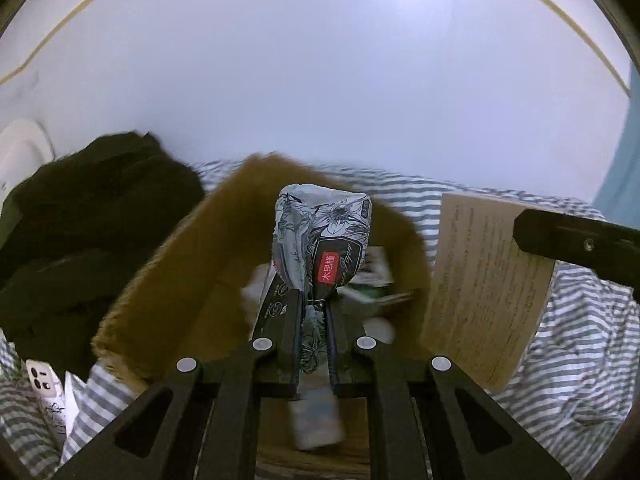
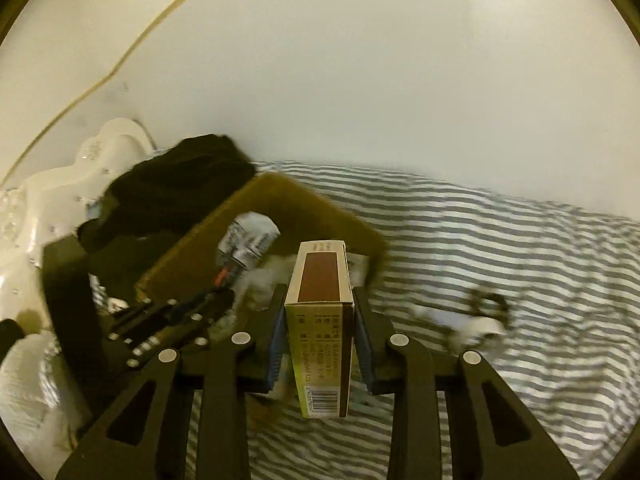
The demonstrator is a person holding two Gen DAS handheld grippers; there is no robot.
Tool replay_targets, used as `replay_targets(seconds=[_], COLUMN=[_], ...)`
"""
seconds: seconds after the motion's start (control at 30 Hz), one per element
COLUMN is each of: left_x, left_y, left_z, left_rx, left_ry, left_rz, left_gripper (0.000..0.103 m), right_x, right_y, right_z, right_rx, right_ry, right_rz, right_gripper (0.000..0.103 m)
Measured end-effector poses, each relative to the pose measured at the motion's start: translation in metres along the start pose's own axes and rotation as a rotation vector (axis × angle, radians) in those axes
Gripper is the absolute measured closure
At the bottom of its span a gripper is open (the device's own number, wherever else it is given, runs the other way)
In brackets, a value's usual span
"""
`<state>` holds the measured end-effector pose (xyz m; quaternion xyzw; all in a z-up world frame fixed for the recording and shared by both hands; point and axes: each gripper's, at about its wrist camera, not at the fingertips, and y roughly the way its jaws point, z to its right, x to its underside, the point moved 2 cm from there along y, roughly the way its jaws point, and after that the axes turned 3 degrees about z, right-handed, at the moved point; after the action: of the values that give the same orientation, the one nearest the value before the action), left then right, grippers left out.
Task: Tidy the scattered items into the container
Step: 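Carry the tissue pack and wooden box into the cardboard box and release both, then grasp the white tape roll with the left tool while the right tool grasps a white strip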
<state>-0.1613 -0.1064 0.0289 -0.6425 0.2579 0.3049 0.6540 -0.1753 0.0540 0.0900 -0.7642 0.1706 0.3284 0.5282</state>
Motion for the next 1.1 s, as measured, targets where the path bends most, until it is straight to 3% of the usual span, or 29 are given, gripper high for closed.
replay_targets(seconds=[0.13,0.2,0.3,0.33,0.37,0.47,0.6,0.73,0.9,1.1], left_x=[0.016,0.022,0.027,0.029,0.031,0.038,0.048,0.063,0.076,0.111], left_y=[0.019,0.021,0.023,0.021,0.02,0.016,0.003,-0.013,-0.041,-0.041], left_z=[-0.027,-0.027,-0.011,-0.004,0.002,0.014,0.029,0.045,0.08,0.124], left_rx=[0.009,0.005,0.032,0.048,0.057,0.062,0.081,0.15,0.183,0.2], left_ry=[-0.028,0.004,0.092,0.11,0.122,0.143,0.145,0.068,0.07,0.1], left_rz=[-0.021,0.008,0.023,0.023,0.035,0.043,0.029,-0.01,-0.02,-0.103], left_gripper=[0.091,0.086,0.053,0.037,0.03,0.02,0.02,0.02,0.02,0.02], right_x=[0.001,0.004,0.006,0.006,0.006,0.006,0.014,0.047,0.094,0.128], right_y=[0.042,0.059,0.068,0.068,0.066,0.054,0.031,0.003,-0.033,-0.05], right_z=[-0.017,-0.019,-0.014,-0.012,-0.009,0.001,0.022,0.064,0.11,0.147], right_rx=[-0.053,-0.059,-0.053,-0.05,-0.048,0.0,0.112,0.209,0.298,0.334], right_ry=[0.024,0.034,0.048,0.05,0.053,0.036,-0.013,0.001,0.036,0.107], right_rz=[-0.057,-0.076,-0.068,-0.065,-0.056,-0.04,-0.045,-0.08,-0.106,-0.092], right_gripper=[0.071,0.071,0.06,0.055,0.055,0.055,0.055,0.055,0.055,0.055])
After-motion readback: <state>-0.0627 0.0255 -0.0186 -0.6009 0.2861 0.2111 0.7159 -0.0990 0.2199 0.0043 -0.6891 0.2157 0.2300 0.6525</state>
